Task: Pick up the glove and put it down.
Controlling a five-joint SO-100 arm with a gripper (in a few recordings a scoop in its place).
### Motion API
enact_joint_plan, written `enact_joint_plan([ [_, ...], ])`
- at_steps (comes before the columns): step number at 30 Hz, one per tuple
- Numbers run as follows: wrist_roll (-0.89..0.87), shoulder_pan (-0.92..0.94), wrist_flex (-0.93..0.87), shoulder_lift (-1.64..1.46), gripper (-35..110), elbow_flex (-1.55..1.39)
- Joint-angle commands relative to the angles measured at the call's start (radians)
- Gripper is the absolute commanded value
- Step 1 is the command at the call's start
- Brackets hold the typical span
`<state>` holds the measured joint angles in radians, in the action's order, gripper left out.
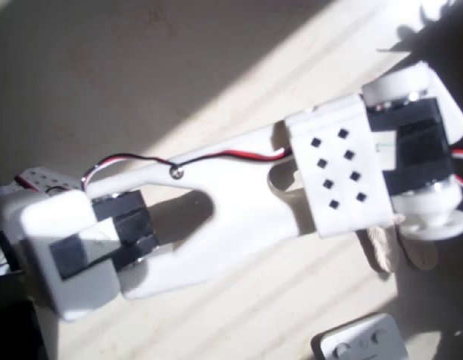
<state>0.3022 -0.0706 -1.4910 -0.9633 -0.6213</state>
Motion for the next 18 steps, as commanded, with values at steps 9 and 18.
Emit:
enact_joint_plan([
  [9,0.006,-0.002,0.009,-0.543,0,-0.442],
  [18,-0.002,-0.002,0.009,-0.87,0,-0.77],
])
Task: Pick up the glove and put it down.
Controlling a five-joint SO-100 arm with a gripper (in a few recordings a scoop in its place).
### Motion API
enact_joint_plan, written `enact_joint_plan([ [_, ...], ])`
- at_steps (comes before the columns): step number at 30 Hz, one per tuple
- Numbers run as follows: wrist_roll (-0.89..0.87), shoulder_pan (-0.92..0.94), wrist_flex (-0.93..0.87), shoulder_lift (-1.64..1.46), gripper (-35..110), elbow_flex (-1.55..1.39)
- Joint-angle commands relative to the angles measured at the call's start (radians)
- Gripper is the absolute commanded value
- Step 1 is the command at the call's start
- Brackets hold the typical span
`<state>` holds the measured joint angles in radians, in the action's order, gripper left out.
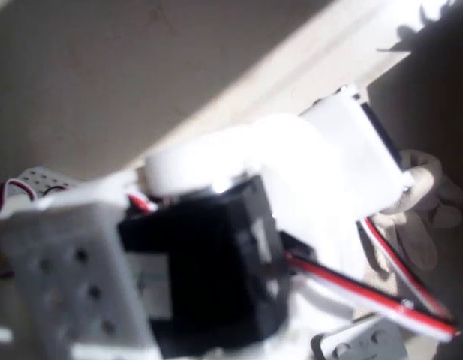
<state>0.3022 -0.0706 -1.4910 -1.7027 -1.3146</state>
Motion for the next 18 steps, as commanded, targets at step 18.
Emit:
enact_joint_plan([
  [18,0.006,0.009,0.14,-0.801,0,-0.793],
])
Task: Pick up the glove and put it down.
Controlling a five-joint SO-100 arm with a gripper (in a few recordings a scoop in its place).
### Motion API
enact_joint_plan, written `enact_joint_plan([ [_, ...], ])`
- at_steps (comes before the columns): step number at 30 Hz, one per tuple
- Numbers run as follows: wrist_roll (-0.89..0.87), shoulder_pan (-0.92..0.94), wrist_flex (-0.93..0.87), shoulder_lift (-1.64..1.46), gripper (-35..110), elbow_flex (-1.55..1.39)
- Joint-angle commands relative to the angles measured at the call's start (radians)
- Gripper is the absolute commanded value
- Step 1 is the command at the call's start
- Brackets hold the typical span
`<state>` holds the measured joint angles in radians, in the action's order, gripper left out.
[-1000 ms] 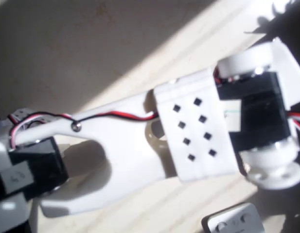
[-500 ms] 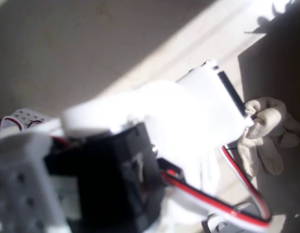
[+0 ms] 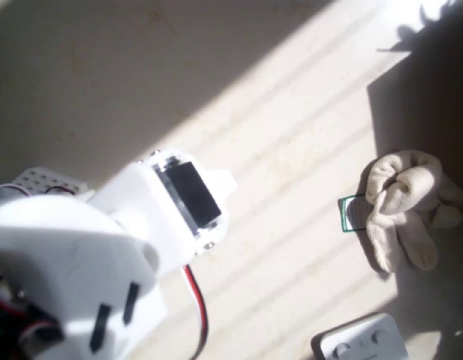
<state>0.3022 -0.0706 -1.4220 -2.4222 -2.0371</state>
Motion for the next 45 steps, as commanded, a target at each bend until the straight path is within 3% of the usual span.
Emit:
enact_joint_plan([
  [1,0.006,0.014,0.112,-0.106,0,-0.103],
  [10,-0.003,0.014,0.334,-0.288,0,-0.39],
  [23,-0.003,0.014,0.336,-0.672,0,-0.767],
  [45,-0.005,0.017,0.319,-0.796,0,-0.956],
])
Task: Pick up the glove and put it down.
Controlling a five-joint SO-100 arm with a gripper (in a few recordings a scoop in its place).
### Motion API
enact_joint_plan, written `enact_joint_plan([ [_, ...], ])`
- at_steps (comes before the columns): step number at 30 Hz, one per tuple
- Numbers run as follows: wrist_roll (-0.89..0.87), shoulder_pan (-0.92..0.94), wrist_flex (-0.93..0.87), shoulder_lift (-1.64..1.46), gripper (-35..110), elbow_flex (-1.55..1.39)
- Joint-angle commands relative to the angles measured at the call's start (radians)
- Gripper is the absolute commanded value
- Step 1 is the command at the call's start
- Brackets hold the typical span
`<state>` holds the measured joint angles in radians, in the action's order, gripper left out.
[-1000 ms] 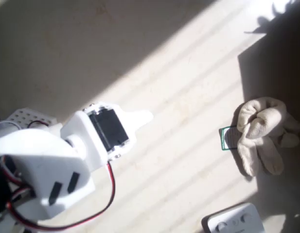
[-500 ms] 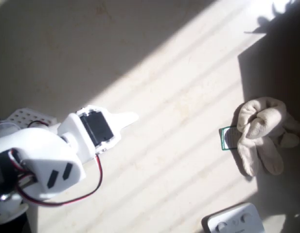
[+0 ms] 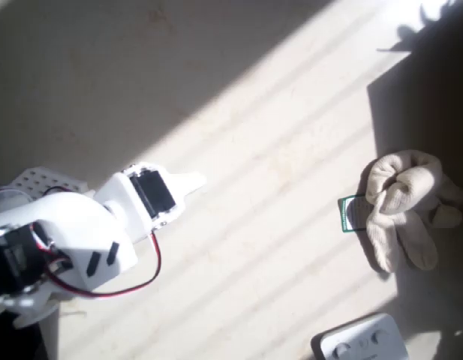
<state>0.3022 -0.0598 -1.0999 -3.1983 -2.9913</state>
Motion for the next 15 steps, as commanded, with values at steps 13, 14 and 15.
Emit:
enact_joint_plan([
  [13,-0.005,0.008,-0.095,-0.083,0,-0.003],
  [14,-0.005,0.008,-0.095,-0.083,0,-0.003],
  [15,-0.005,0.008,-0.095,-0.083,0,-0.003],
])
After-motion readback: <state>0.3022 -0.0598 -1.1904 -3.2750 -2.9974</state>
